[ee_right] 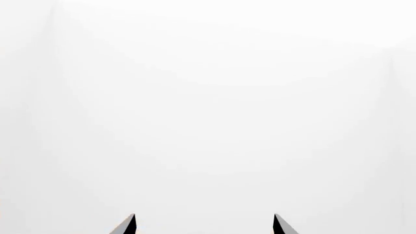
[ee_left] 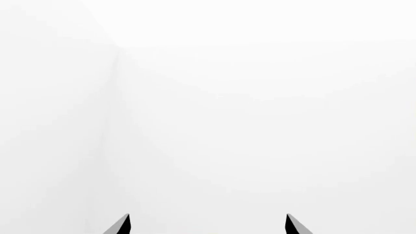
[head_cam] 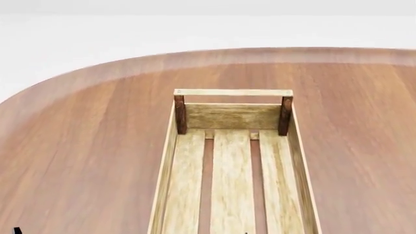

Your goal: Pick up the cream cheese and put it in the tray.

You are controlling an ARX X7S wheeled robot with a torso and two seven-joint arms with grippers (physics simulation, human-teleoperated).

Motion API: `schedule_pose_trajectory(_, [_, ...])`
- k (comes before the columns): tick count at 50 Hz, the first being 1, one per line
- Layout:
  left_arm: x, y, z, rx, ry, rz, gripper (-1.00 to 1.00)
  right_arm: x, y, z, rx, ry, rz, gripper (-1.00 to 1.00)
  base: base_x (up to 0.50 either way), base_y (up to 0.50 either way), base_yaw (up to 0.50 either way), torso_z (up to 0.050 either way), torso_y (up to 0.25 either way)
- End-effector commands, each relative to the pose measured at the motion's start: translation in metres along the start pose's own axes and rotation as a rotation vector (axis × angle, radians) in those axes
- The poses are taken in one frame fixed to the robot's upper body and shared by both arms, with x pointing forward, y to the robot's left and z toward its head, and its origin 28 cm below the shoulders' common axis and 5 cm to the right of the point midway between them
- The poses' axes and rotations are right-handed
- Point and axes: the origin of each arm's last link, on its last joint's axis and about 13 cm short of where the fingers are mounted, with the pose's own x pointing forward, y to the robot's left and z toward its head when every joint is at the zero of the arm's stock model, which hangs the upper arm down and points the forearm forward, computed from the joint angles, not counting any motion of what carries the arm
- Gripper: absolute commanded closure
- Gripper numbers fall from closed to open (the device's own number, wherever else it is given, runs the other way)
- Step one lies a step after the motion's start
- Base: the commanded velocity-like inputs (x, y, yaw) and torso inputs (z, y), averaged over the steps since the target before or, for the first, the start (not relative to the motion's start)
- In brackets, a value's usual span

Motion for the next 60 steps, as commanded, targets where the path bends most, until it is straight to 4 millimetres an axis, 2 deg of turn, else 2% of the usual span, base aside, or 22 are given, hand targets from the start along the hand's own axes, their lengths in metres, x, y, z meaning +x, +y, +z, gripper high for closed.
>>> schedule_pose_trajectory(1, [0.0,0.0,0.0,0.0,-0.001,0.001,-1.0,0.0,0.0,0.0,-0.001,0.0,0.0,-1.0,0.15,0.0,0.0,0.0,0.0])
schedule_pose_trajectory(20, [0.0,0.0,0.0,0.001,-0.001,-0.002,-1.0,0.0,0.0,-0.002,0.015,0.015,0.008,-1.0,0.15,0.0,0.0,0.0,0.0])
schedule_pose_trajectory(43, [0.0,0.0,-0.001,-0.001,0.003,-0.002,-1.0,0.001,0.0,-0.003,-0.039,-0.022,-0.067,-1.0,0.0,0.0,0.0,0.0,0.0])
schedule_pose_trajectory(54, [0.002,0.0,-0.005,0.001,0.023,-0.007,-1.0,0.0,-0.002,-0.003,-0.099,-0.015,-0.142,-1.0,0.0,0.0,0.0,0.0,0.0])
schedule_pose_trajectory(60, [0.003,0.002,-0.004,-0.001,0.021,0.0,-1.0,0.006,-0.015,-0.003,-0.098,0.041,-0.254,-1.0,0.0,0.0,0.0,0.0,0.0])
